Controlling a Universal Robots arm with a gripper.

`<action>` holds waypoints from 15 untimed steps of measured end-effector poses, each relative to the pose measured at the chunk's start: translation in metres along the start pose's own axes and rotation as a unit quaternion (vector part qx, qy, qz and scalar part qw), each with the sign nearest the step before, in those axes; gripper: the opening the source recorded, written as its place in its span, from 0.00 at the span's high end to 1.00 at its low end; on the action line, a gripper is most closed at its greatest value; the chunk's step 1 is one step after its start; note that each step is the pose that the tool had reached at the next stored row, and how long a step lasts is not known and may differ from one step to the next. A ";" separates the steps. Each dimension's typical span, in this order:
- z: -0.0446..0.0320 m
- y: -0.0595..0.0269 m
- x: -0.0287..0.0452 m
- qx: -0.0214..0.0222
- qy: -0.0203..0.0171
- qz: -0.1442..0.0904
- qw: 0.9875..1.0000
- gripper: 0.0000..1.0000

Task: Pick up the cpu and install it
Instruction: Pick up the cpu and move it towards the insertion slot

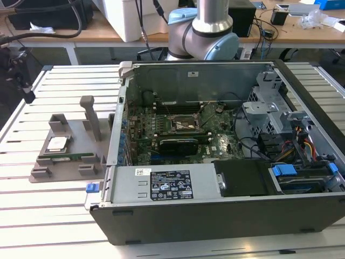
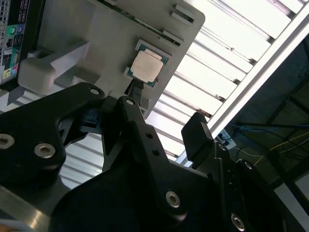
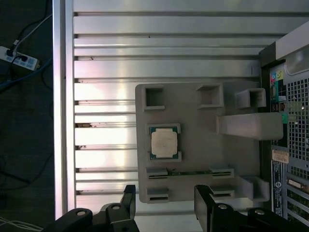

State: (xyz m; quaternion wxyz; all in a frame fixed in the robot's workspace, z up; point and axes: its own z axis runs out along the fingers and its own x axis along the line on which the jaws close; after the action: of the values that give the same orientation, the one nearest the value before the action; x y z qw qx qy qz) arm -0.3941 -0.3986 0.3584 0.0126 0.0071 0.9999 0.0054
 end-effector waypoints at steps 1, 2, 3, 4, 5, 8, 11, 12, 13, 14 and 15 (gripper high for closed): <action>0.0022 0.0000 0.0000 0.000 0.000 0.000 1.000 0.40; 0.0038 -0.0001 0.0001 0.000 0.000 0.000 1.000 0.40; 0.0063 -0.0001 0.0001 0.000 0.000 0.000 1.000 0.40; 0.0082 -0.0001 0.0002 0.000 0.000 0.000 1.000 0.40; 0.0094 -0.0001 0.0002 0.000 0.000 0.000 1.000 0.40; 0.0125 -0.0002 0.0003 0.000 0.000 0.000 1.000 0.40; 0.0158 -0.0002 0.0003 0.000 0.000 0.000 1.000 0.40; 0.0171 -0.0002 0.0003 0.000 0.000 0.000 1.000 0.40; 0.0182 -0.0002 0.0003 0.000 0.000 0.000 1.000 0.40; 0.0193 -0.0002 0.0003 0.000 0.000 0.000 1.000 0.40; 0.0204 -0.0002 0.0004 0.000 0.000 0.000 1.000 0.40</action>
State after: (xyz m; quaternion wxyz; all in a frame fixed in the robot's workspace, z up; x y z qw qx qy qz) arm -0.3939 -0.3987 0.3380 0.0125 0.0071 0.9999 0.0054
